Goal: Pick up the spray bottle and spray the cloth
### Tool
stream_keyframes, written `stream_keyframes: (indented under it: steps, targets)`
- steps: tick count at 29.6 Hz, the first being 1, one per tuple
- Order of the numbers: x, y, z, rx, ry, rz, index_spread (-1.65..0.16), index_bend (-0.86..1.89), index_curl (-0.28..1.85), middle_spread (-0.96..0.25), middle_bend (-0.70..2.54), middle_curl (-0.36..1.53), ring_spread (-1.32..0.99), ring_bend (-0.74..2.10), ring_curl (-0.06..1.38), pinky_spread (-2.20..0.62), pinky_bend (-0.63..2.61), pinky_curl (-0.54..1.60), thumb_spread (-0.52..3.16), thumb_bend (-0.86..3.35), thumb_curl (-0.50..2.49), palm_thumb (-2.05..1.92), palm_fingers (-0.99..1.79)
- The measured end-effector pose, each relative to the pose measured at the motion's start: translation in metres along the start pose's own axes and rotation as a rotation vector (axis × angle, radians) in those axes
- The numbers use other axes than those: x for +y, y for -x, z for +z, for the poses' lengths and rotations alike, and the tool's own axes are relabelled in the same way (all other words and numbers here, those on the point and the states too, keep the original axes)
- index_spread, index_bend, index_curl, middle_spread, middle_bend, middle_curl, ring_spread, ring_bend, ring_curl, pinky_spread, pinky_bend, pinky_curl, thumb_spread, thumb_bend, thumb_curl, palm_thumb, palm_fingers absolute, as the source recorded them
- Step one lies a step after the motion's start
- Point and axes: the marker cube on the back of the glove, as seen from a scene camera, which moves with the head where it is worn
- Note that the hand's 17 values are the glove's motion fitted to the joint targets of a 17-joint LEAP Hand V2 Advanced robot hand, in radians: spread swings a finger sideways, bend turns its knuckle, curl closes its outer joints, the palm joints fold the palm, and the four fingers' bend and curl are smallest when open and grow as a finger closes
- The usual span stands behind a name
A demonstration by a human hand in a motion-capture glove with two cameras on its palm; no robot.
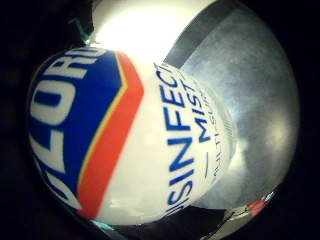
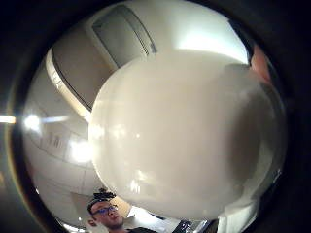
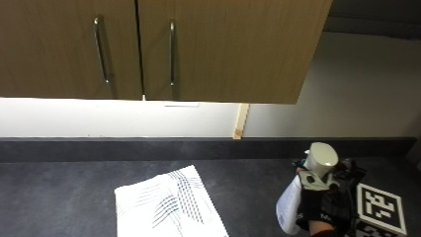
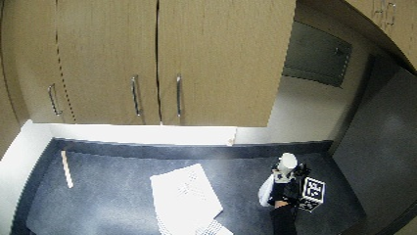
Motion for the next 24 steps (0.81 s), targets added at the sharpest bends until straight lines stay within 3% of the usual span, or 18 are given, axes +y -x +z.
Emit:
stream_keyframes:
  steps: [14,24]
  targets:
    - [0.065,-0.015,0.129,-0.049,0.401,0.055,-0.21,0.17,0.53,-0.04,0.35,0.54,-0.06,0.34,0.47,0.07,0.19,0.28,0.60,-0.01,0.69,1.23,0.90]
    - [0.072,-0.025,0.164,-0.022,0.500,0.092,-0.21,0.17,0.54,-0.04,0.34,0.55,-0.06,0.33,0.48,0.07,0.19,0.29,0.59,-0.01,0.69,1.23,0.90]
